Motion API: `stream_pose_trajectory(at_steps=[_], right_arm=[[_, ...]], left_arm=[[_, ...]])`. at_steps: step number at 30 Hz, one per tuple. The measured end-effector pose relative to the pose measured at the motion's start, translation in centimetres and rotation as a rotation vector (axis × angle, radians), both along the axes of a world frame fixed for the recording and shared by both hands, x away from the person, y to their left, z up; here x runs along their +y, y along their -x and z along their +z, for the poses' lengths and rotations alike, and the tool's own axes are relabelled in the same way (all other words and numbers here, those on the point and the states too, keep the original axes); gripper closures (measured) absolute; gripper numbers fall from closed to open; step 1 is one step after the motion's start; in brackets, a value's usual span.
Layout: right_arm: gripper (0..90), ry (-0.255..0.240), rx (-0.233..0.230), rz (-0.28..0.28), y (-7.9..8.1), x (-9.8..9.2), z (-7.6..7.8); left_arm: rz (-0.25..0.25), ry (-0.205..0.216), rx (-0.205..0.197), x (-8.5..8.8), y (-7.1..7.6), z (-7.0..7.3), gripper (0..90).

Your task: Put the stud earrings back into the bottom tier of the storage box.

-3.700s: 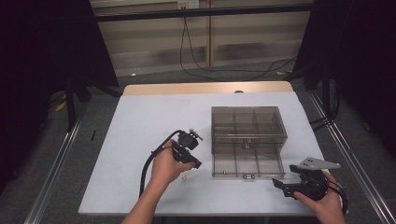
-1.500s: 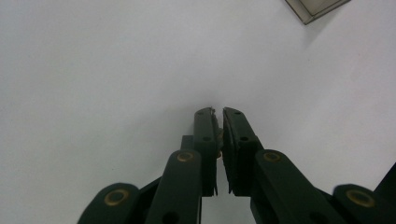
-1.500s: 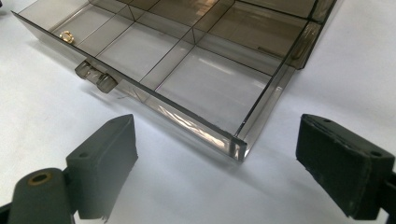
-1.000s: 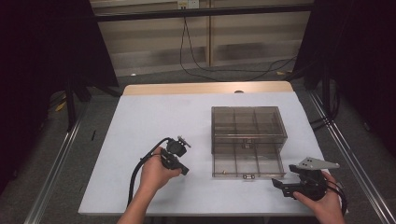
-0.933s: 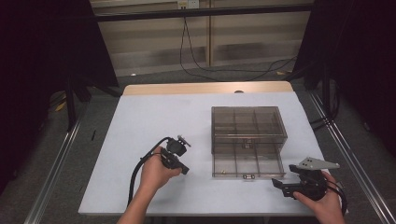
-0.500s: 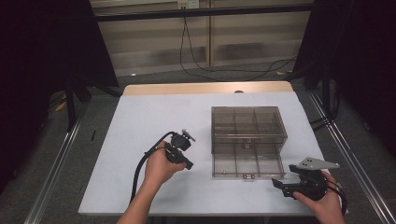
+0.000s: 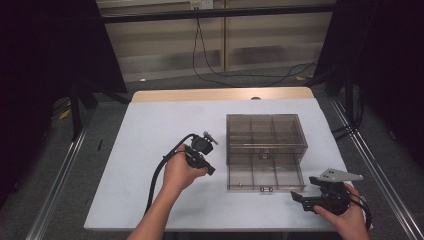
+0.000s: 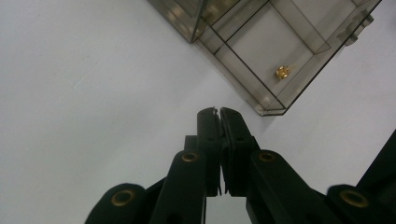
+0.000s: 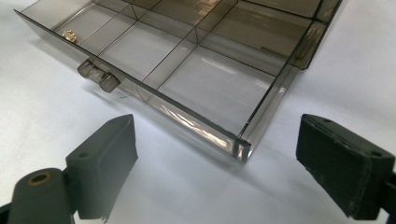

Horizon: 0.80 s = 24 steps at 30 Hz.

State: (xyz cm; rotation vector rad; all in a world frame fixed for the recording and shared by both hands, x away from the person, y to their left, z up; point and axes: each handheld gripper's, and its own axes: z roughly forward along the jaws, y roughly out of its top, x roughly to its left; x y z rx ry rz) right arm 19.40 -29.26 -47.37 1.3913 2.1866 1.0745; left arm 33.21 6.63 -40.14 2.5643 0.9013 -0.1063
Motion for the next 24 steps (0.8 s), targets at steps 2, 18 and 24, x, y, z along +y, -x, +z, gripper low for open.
stream_pose_trajectory(at_steps=[2,18,24], right_arm=[[12.0,0.001,0.000,-0.001,0.0,0.0,0.0],[12.0,-0.003,0.002,0.000,0.0,-0.1,0.0],[12.0,-0.002,-0.001,0.002,0.0,-0.1,0.0]], left_arm=[[-0.002,-0.002,0.002,-0.3,-0.1,0.1,87.5],[-0.039,-0.006,-0.011,-2.4,-0.2,0.7,87.5],[-0.039,-0.002,-0.012,-2.9,-0.2,0.9,87.5]])
